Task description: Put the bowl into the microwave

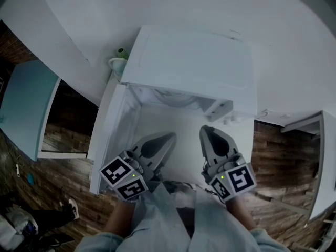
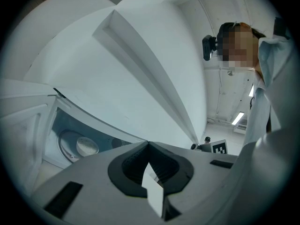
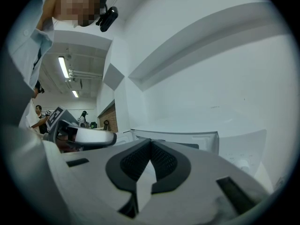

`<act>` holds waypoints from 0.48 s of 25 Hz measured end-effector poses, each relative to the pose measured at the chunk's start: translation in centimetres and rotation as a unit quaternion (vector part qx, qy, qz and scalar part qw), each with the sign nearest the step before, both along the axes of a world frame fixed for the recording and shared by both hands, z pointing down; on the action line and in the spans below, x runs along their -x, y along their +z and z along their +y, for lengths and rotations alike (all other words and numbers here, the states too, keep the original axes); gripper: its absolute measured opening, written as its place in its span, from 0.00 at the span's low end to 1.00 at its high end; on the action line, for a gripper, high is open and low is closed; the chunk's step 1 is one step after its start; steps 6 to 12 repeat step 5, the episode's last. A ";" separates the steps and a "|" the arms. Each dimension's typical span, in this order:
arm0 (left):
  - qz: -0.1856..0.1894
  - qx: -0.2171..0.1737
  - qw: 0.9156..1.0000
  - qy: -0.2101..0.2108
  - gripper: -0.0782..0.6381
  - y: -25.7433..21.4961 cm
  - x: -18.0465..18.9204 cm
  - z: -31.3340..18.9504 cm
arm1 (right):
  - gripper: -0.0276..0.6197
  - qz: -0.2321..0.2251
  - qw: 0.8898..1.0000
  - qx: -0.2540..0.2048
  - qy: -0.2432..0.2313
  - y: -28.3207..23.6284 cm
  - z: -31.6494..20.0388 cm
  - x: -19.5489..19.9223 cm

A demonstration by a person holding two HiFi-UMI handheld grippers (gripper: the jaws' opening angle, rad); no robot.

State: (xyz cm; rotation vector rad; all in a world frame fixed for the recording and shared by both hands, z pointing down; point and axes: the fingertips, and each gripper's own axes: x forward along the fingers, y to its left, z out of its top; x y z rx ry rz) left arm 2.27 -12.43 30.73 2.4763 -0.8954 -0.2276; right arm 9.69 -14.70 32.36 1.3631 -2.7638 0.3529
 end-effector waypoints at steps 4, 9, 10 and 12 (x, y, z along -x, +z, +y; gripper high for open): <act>0.002 0.002 1.000 0.000 0.11 0.1 0.2 0.0 | 0.05 -0.006 1.000 -0.001 -0.006 -0.1 0.0 0.5; 0.003 0.003 1.000 0.000 0.11 0.1 0.2 0.0 | 0.05 -0.007 1.000 -0.001 -0.007 -0.2 0.0 0.6; 0.003 0.003 1.000 0.000 0.11 0.1 0.2 0.0 | 0.05 -0.007 1.000 -0.001 -0.007 -0.2 0.0 0.6; 0.003 0.003 1.000 0.000 0.11 0.1 0.2 0.0 | 0.05 -0.007 1.000 -0.001 -0.007 -0.2 0.0 0.6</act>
